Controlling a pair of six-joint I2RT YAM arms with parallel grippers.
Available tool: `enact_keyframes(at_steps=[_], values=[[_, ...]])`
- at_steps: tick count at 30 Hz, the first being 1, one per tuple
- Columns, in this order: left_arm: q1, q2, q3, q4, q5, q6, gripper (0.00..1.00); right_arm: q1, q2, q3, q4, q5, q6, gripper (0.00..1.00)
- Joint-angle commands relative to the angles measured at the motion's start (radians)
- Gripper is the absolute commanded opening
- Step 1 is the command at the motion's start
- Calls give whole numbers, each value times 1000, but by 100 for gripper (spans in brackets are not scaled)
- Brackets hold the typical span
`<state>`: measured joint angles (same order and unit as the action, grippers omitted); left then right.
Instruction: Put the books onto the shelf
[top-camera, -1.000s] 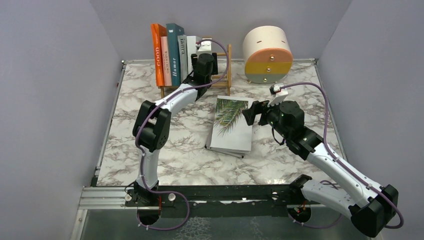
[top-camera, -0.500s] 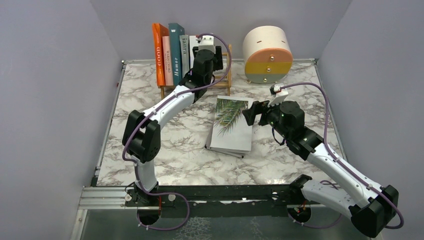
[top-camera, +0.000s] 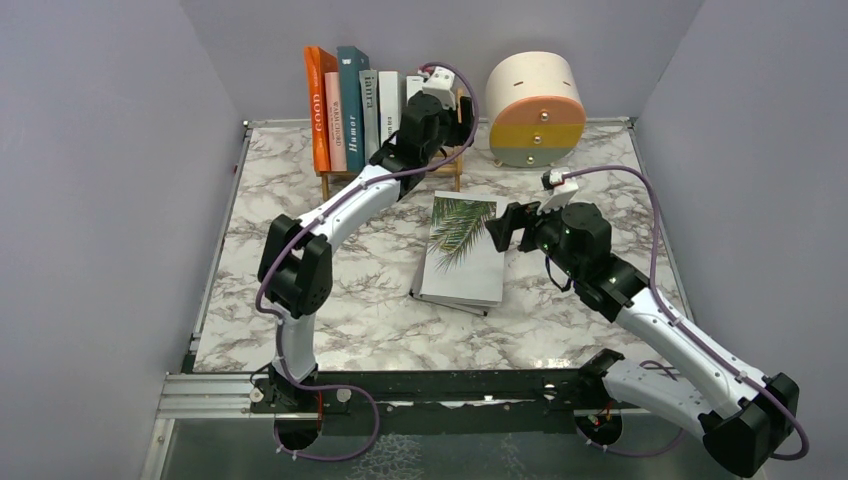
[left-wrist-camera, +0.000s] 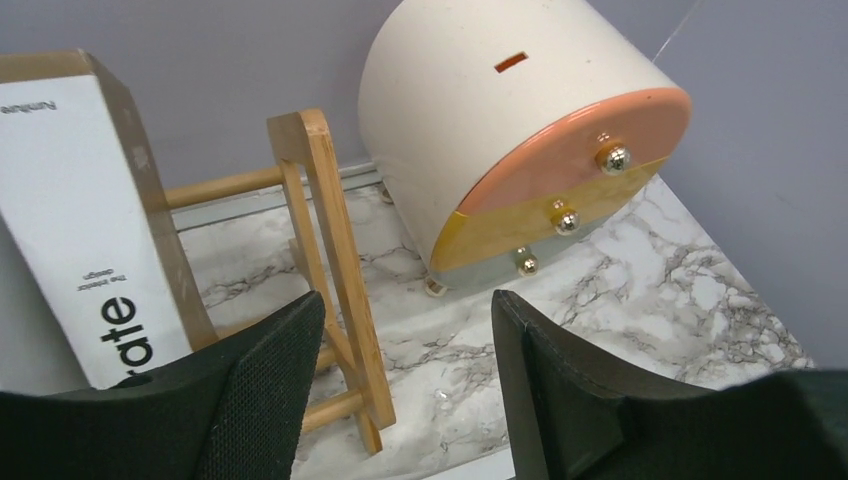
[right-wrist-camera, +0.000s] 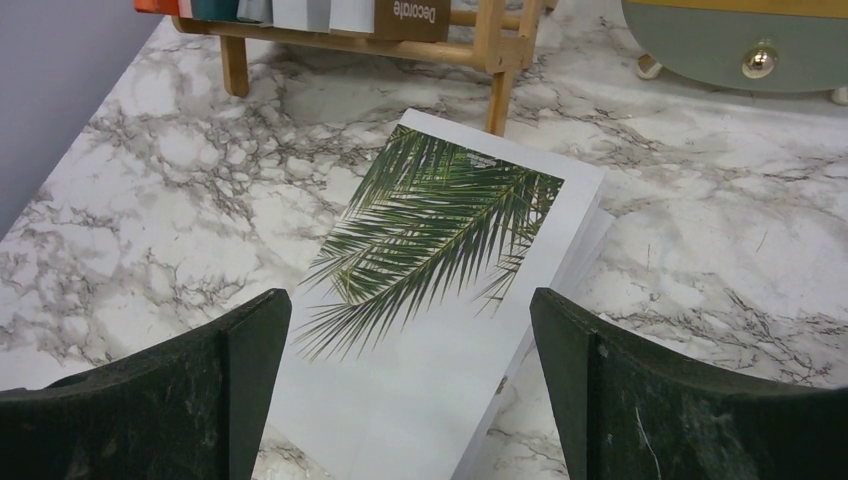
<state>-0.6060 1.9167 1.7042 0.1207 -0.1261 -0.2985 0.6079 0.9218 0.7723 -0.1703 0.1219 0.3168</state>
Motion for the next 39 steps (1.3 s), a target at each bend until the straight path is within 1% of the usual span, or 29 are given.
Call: enact_keyframes(at_steps=[1,4,6,14,19,29,32,34,37,39], values=[[16,77,63,-41,103,-29,56,4,-34,13,-19,1,-2,89],[43,117,88,-49,144,-63,56,4,-46,9,-27,8,-3,89],[54,129,87,-52,141,-69,56,4,-51,9,-32,11,-5,89],[77,127,77,-124,12,-40,56,4,-49,6,-30,8,-4,89],[78,100,55,-126,-27,-25,56,4,-40,7,-23,6,-1,89],[78,123,134,-290,-195,-23,56,4,-30,16,-23,-1,5,89],[78,103,112,-270,-177,-20,56,4,-25,16,-19,-9,6,89],[78,78,71,-218,-138,-18,56,4,-19,17,-17,-11,9,89],[78,31,5,-127,-40,-21,56,4,-16,17,-18,-10,8,89],[77,12,-9,-102,30,-32,56,4,-17,18,-20,-4,10,89]])
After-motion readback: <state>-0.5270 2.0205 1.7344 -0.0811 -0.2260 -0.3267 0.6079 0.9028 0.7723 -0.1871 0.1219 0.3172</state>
